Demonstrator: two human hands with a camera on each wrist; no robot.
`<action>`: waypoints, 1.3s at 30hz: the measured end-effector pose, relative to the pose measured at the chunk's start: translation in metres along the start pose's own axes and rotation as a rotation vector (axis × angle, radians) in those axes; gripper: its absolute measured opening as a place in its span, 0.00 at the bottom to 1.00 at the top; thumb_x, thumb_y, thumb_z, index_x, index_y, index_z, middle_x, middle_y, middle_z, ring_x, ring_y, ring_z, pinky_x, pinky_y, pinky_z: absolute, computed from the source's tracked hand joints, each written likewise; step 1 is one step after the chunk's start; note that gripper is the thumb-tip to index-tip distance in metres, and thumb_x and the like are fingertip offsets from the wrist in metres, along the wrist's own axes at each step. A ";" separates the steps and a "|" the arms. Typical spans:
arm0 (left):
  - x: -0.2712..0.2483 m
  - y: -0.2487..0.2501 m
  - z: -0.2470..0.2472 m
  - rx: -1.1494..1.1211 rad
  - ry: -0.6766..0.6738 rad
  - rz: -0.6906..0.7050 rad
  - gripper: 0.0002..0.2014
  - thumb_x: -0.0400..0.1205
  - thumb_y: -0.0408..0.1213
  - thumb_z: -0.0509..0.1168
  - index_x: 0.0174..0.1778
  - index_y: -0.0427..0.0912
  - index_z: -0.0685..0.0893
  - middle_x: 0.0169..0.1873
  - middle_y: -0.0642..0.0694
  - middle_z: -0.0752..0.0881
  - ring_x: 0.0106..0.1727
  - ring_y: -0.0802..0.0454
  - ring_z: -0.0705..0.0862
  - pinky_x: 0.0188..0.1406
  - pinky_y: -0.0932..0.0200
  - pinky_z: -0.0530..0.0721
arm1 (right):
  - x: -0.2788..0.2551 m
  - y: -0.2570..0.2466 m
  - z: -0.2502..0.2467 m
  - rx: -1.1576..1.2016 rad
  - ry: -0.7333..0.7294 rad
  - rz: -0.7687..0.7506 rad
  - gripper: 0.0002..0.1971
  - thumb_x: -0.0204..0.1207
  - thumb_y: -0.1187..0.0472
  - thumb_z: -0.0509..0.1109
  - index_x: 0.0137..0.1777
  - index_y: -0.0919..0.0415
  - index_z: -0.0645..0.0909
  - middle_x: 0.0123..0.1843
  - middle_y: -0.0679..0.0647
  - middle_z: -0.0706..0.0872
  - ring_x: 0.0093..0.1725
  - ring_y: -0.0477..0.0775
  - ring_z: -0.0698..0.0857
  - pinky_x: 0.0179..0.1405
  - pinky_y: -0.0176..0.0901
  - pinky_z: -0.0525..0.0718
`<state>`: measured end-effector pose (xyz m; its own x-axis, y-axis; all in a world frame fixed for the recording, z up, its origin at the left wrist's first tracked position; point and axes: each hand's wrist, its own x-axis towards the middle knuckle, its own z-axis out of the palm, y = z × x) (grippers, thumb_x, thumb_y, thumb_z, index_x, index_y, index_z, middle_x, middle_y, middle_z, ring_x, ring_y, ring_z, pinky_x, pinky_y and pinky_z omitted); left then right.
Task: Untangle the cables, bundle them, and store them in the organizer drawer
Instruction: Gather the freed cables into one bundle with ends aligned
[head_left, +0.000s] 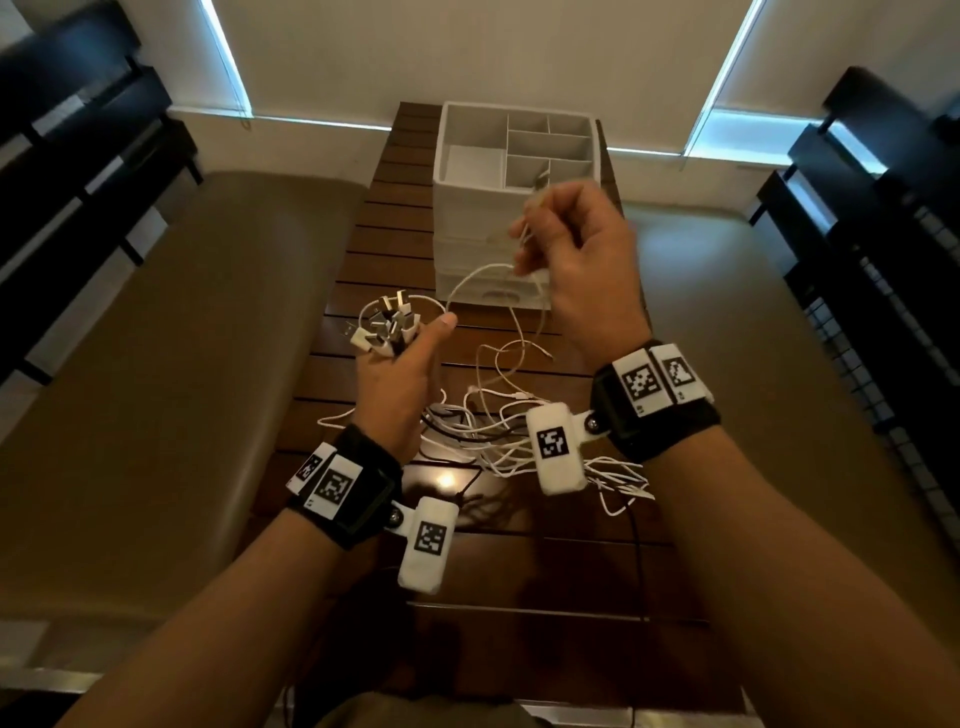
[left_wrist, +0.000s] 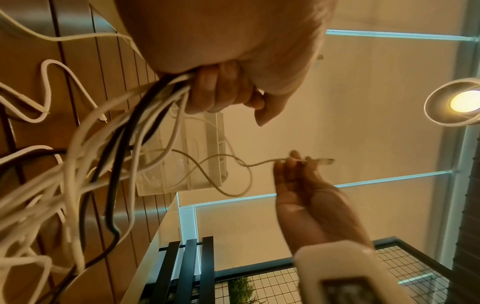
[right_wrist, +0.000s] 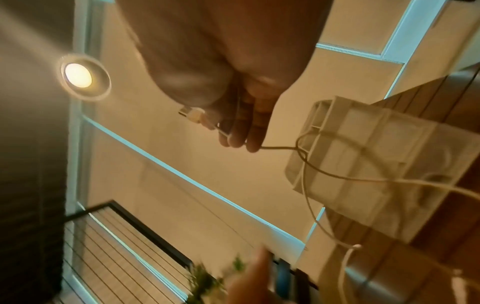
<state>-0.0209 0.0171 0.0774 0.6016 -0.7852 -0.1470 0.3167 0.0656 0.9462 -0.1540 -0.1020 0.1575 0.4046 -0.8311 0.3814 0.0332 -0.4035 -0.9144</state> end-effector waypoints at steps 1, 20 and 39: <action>-0.001 0.000 -0.001 0.002 0.009 -0.004 0.21 0.84 0.37 0.75 0.31 0.52 0.72 0.21 0.57 0.68 0.21 0.60 0.67 0.33 0.58 0.68 | 0.003 -0.005 -0.001 0.022 0.031 -0.034 0.04 0.90 0.67 0.63 0.58 0.65 0.79 0.50 0.62 0.90 0.43 0.57 0.88 0.47 0.53 0.92; -0.006 0.011 0.024 0.004 -0.141 0.047 0.06 0.85 0.33 0.74 0.50 0.32 0.90 0.39 0.46 0.93 0.42 0.52 0.92 0.39 0.59 0.88 | -0.056 0.038 0.025 -0.128 -0.221 0.110 0.04 0.84 0.66 0.70 0.54 0.60 0.85 0.48 0.56 0.91 0.46 0.60 0.90 0.45 0.65 0.92; 0.002 0.027 0.025 0.051 -0.121 0.018 0.22 0.88 0.51 0.69 0.28 0.52 0.78 0.25 0.53 0.78 0.31 0.54 0.78 0.43 0.51 0.79 | -0.070 0.058 0.011 -0.331 -0.409 0.162 0.04 0.82 0.56 0.77 0.54 0.52 0.87 0.51 0.45 0.89 0.48 0.44 0.86 0.52 0.48 0.88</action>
<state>-0.0291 0.0017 0.1093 0.5131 -0.8528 -0.0969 0.2668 0.0512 0.9624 -0.1708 -0.0630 0.0757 0.7047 -0.7031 0.0950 -0.3215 -0.4358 -0.8407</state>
